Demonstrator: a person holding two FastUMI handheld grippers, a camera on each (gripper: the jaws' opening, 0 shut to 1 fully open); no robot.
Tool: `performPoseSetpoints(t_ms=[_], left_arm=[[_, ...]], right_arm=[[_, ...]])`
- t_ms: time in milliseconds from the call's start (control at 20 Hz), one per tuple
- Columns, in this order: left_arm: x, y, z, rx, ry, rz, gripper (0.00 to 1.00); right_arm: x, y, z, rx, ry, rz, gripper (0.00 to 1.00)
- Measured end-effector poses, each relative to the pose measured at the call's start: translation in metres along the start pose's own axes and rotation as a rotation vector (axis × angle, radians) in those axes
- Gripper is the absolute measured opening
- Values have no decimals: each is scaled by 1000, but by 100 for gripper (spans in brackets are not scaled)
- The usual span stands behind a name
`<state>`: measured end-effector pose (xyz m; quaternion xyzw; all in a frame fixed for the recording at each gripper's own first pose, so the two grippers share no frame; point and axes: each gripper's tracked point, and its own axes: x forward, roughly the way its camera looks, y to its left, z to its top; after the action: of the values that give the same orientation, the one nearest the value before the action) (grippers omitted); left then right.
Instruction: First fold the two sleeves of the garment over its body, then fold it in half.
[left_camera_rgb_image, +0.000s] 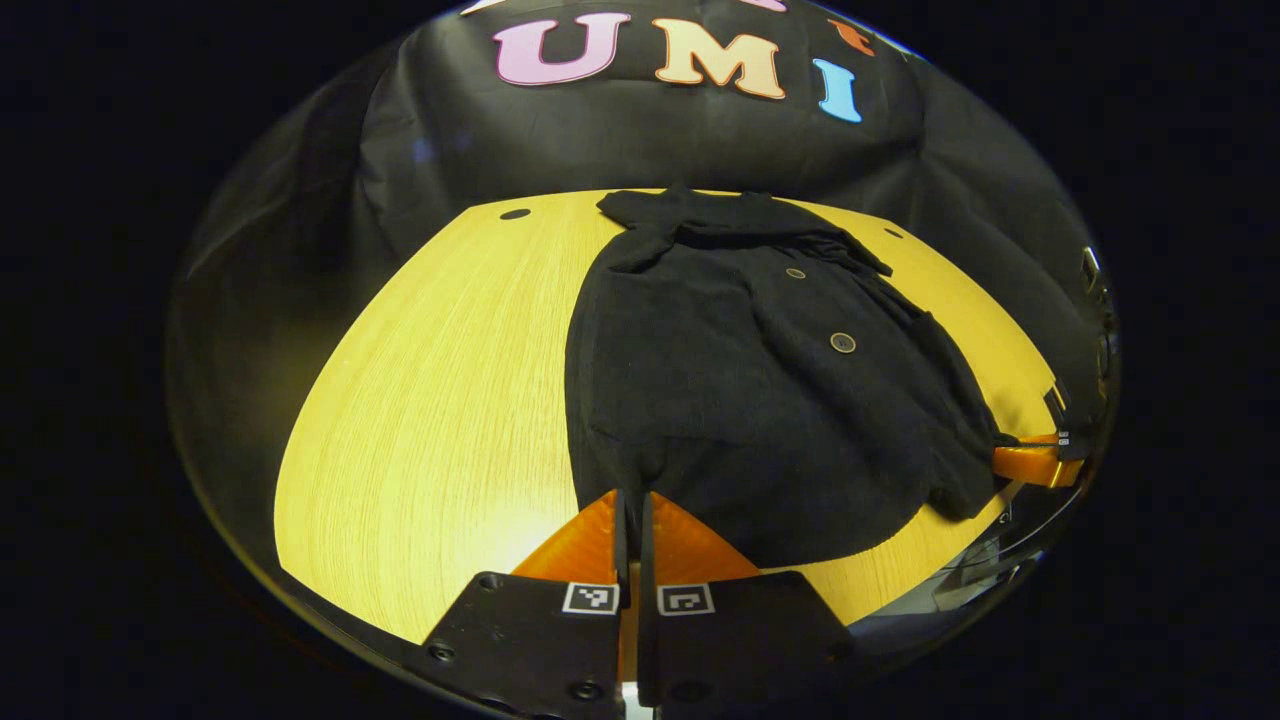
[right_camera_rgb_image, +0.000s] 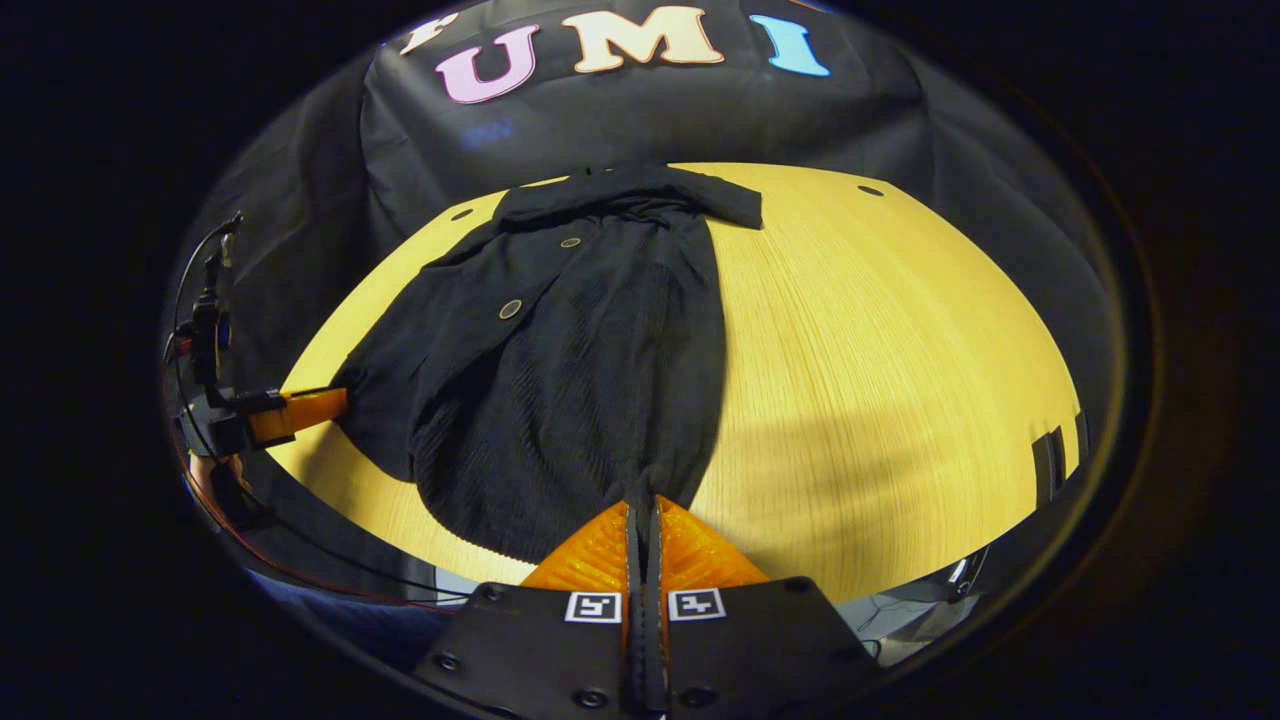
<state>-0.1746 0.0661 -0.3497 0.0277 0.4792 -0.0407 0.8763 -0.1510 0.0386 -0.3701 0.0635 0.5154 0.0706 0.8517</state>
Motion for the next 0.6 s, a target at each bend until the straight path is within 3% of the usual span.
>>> performPoseSetpoints(t_ms=[300,600], left_arm=[[-5,0,3,-58,-5,0,0],[-22,6,38,-87,-57,-9,0]], right_arm=[[-7,6,12,23,-28,-7,2],[-20,12,35,33,-75,-9,2]])
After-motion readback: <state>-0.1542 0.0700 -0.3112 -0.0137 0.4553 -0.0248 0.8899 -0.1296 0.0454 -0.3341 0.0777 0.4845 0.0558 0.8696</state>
